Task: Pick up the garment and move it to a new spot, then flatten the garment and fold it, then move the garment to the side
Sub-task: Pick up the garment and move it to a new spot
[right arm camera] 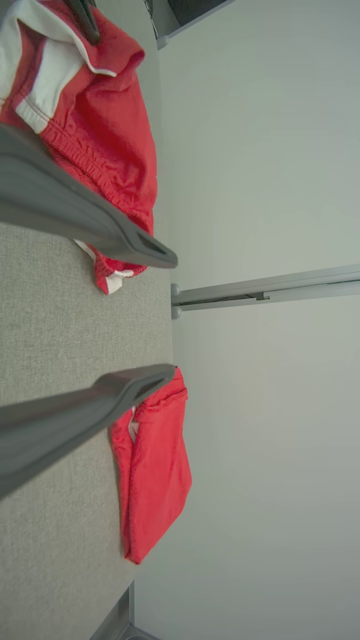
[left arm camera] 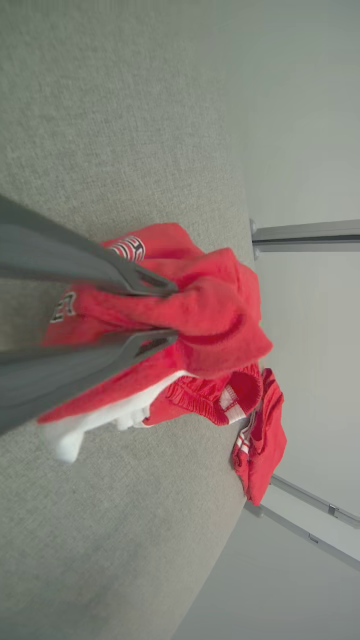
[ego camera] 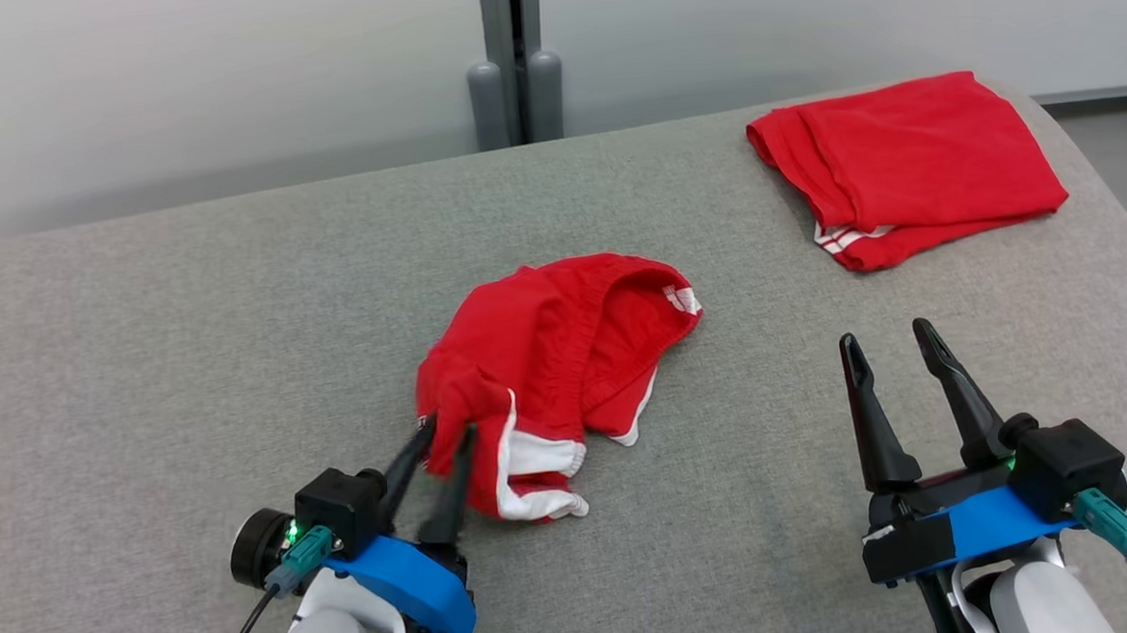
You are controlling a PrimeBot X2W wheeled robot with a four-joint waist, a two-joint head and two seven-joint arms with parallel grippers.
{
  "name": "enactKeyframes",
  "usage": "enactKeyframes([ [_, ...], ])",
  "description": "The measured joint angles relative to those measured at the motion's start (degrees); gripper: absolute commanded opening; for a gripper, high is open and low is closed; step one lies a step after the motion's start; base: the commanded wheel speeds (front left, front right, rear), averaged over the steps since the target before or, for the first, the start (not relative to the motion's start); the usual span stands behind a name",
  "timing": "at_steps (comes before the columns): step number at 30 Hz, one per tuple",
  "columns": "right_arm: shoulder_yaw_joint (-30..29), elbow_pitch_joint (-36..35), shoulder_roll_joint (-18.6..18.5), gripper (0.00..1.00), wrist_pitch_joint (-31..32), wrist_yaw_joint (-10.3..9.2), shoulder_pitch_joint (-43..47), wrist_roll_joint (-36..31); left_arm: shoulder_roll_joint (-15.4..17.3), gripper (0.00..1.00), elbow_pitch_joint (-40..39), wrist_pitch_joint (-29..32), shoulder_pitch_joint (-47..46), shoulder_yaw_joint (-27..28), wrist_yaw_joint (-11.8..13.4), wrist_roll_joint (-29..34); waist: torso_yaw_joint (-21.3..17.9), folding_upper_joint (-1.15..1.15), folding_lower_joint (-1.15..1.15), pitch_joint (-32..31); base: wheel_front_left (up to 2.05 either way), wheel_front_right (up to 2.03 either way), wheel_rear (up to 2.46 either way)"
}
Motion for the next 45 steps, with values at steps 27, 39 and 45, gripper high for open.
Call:
enactKeyframes([
  [27,-1.07,2.65,0.0,1.0,0.0,0.0,4.02,0.08,-2.91,1.0,-18.73,-0.01,17.0,33.61,1.77,18.16,7.34,0.0,0.0,-6.39,0.0,0.0,0.0],
  [39,-1.25,4.17,0.0,1.0,0.0,0.0,6.41,0.51,-6.98,1.0,-18.6,-0.01,21.75,39.29,-1.26,22.35,8.09,0.0,0.0,-8.09,0.0,0.0,0.0],
  [45,-1.22,4.77,0.0,1.0,0.0,0.0,6.7,0.65,-7.92,1.0,-17.63,-0.01,21.85,40.53,-2.13,23.56,8.03,0.0,0.0,-8.25,0.0,0.0,0.0],
])
